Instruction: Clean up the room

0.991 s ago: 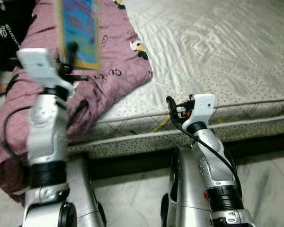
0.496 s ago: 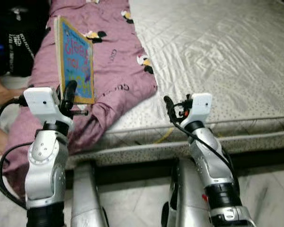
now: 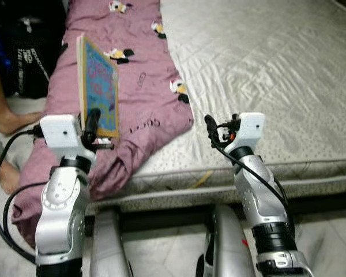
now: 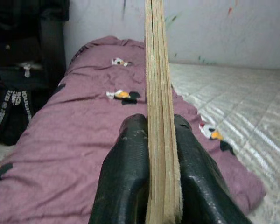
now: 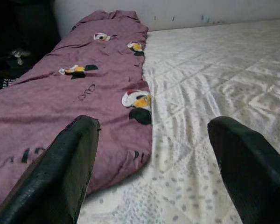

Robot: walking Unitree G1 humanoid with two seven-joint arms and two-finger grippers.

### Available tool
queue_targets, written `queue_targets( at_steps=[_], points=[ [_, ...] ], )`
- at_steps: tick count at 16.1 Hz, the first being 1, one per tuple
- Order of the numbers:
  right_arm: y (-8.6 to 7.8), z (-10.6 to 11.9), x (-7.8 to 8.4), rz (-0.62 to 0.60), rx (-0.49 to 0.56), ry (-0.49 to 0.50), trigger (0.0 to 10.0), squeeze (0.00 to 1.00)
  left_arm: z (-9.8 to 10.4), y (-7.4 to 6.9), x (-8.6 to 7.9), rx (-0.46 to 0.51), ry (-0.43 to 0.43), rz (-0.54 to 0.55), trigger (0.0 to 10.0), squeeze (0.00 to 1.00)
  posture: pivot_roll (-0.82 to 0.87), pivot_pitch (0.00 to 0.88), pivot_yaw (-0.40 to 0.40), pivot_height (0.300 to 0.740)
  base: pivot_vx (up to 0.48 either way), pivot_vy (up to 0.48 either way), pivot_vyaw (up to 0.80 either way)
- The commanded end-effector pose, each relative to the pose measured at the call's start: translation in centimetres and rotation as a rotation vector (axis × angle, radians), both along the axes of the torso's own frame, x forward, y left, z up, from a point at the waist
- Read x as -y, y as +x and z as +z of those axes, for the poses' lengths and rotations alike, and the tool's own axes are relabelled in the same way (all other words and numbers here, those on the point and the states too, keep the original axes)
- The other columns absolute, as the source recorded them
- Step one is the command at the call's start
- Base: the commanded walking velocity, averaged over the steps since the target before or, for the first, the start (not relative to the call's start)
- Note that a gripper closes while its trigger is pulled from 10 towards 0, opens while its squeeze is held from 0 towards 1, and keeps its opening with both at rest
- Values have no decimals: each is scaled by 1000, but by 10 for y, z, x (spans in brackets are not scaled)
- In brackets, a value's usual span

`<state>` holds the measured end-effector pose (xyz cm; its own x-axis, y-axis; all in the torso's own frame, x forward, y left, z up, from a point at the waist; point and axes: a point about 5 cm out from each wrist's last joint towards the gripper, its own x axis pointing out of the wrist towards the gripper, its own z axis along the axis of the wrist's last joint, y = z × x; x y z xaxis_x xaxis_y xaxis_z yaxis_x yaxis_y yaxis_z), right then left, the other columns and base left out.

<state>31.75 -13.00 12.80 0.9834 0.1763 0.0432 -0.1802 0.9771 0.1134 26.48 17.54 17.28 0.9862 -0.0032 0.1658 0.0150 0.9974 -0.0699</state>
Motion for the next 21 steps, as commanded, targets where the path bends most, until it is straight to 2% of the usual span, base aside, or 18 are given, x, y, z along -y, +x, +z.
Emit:
queue_targets(
  at_steps=[1, 3, 7, 11, 13, 17, 21],
  points=[
    [4, 4, 0, -2, 1, 4, 10000, 0, 15, -1, 2, 62, 11, 1, 10000, 0, -21, 0, -24, 595, 0, 0, 0],
    [4, 5, 0, -5, 4, 5, 10000, 0, 15, 0, 6, 56, 13, 4, 10000, 0, -23, 0, -25, 610, 0, 0, 0],
    [6, 6, 2, -16, 5, 10, 10000, 0, -4, -5, 5, -17, 68, 57, 10000, 0, -24, 0, -24, 655, 0, 0, 0],
    [5, 2, 7, -47, -11, 8, 10000, 0, -40, -14, 0, -150, 82, 86, 10000, 0, -25, 0, -16, 705, 0, 0, 0],
    [5, 0, 11, -66, -14, 3, 10000, 0, -52, -16, 1, -181, 81, 90, 10000, 0, -28, 0, -7, 735, 0, 0, 0],
    [-4, -9, 20, -105, -30, -4, 10000, 0, -65, -16, 3, -218, 56, 112, 10000, 0, -30, 0, -2, 740, 0, 0, 0],
    [-17, -22, 24, -131, -67, -21, 10000, 0, -67, -15, 4, -200, 98, 104, 10000, 0, -28, 0, 3, 740, 0, 0, 0]
  ],
)
